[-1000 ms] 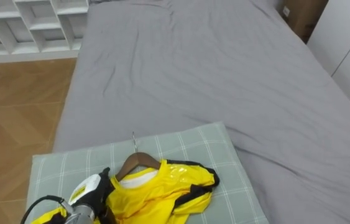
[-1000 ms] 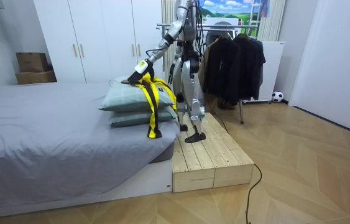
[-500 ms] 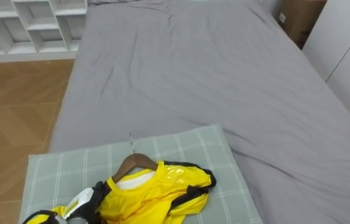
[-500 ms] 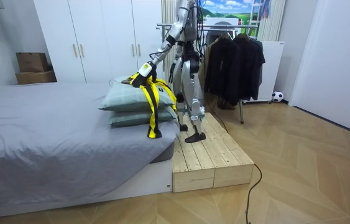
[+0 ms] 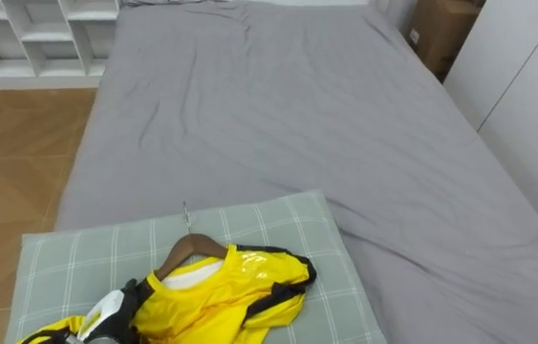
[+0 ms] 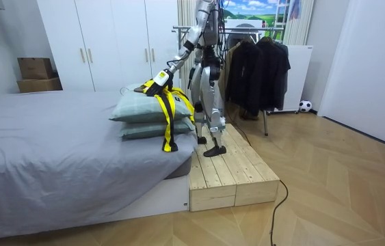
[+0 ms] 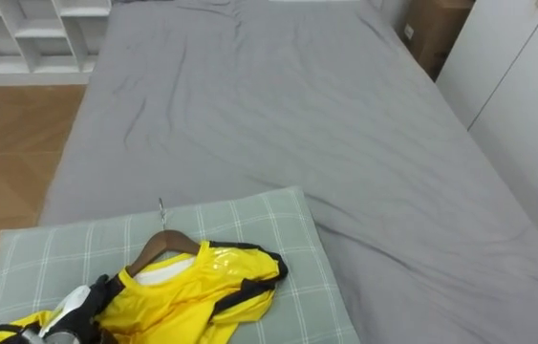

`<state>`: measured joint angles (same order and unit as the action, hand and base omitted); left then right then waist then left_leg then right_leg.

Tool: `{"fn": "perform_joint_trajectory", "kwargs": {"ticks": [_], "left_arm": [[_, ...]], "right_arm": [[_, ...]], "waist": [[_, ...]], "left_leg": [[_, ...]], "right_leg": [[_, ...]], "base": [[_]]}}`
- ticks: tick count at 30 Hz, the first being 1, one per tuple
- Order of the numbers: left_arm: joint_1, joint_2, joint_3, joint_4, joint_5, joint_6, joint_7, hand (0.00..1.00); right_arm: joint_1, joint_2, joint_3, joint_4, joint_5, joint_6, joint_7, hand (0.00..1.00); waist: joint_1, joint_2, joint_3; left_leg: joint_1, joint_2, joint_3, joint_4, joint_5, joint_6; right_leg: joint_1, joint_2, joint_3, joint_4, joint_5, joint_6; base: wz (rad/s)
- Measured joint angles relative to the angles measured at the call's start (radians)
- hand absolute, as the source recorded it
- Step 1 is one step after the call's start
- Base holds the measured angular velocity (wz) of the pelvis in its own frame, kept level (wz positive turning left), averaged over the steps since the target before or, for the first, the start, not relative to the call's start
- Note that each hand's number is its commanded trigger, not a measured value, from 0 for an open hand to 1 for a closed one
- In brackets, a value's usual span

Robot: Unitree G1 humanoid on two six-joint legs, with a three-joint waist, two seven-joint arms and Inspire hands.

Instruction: Hang clothes

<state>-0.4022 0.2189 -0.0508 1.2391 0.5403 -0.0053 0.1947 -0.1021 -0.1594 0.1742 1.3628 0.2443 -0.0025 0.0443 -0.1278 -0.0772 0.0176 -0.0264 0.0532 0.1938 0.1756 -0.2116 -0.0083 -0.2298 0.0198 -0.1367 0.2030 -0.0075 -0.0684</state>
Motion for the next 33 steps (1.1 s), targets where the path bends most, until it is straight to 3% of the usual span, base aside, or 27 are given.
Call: {"fn": "perform_joint_trajectory", "kwargs": {"ticks": [5, 15, 30, 31, 32, 33], "left_arm": [[-0.008, 0.002, 0.01, 0.001, -0.005, 0.001, 0.002, 0.0], [-0.087, 0.005, 0.008, 0.04, -0.037, 0.006, -0.004, 0.0], [-0.149, 0.024, 0.005, 0.039, -0.036, 0.03, -0.031, 0.0], [-0.15, 0.026, 0.004, 0.039, -0.036, 0.029, -0.034, 0.06], [-0.151, 0.027, 0.004, 0.039, -0.036, 0.029, -0.034, 0.2], [-0.151, 0.029, -0.001, 0.039, -0.036, 0.029, -0.035, 0.58]], "right_arm": [[-0.015, 0.0, 0.0, -0.001, -0.01, 0.0, 0.0, 0.0], [-0.056, 0.007, 0.001, -0.002, -0.014, -0.018, -0.009, 0.0], [-0.069, -0.001, 0.002, -0.001, -0.008, -0.021, -0.008, 0.0], [-0.072, -0.002, 0.002, -0.001, -0.008, -0.022, -0.008, 0.0], [-0.073, -0.002, 0.002, -0.001, -0.008, -0.022, -0.007, 0.0], [-0.073, -0.003, 0.002, -0.001, -0.008, -0.023, -0.007, 0.0]], "waist": [[-0.001, 0.008, 0.002], [-0.009, 0.015, 0.0074], [-0.009, 0.044, 0.0243], [-0.01, 0.048, 0.0259], [-0.01, 0.049, 0.0257], [-0.01, 0.053, 0.0255]], "left_leg": [[-0.021, 0.005, 0.001, 0.01, -0.001, -0.003], [-0.101, 0.005, -0.007, 0.067, 0.002, -0.007], [-0.137, 0.004, -0.013, 0.067, 0.002, -0.006], [-0.139, 0.004, -0.014, 0.069, 0.002, -0.006], [-0.139, 0.004, -0.015, 0.069, 0.002, -0.006], [-0.14, 0.004, -0.015, 0.069, 0.002, -0.006]], "right_leg": [[-0.017, -0.001, -0.004, 0.001, 0.004, -0.007], [-0.066, -0.016, -0.021, 0.001, 0.01, -0.011], [-0.093, -0.019, -0.028, -0.001, 0.022, -0.014], [-0.094, -0.019, -0.029, -0.001, 0.022, -0.014], [-0.094, -0.019, -0.029, -0.001, 0.022, -0.014], [-0.094, -0.019, -0.029, -0.001, 0.022, -0.014]], "base": [[0.0], [0.05], [0.02], [0.0], [0.0], [0.0]]}}
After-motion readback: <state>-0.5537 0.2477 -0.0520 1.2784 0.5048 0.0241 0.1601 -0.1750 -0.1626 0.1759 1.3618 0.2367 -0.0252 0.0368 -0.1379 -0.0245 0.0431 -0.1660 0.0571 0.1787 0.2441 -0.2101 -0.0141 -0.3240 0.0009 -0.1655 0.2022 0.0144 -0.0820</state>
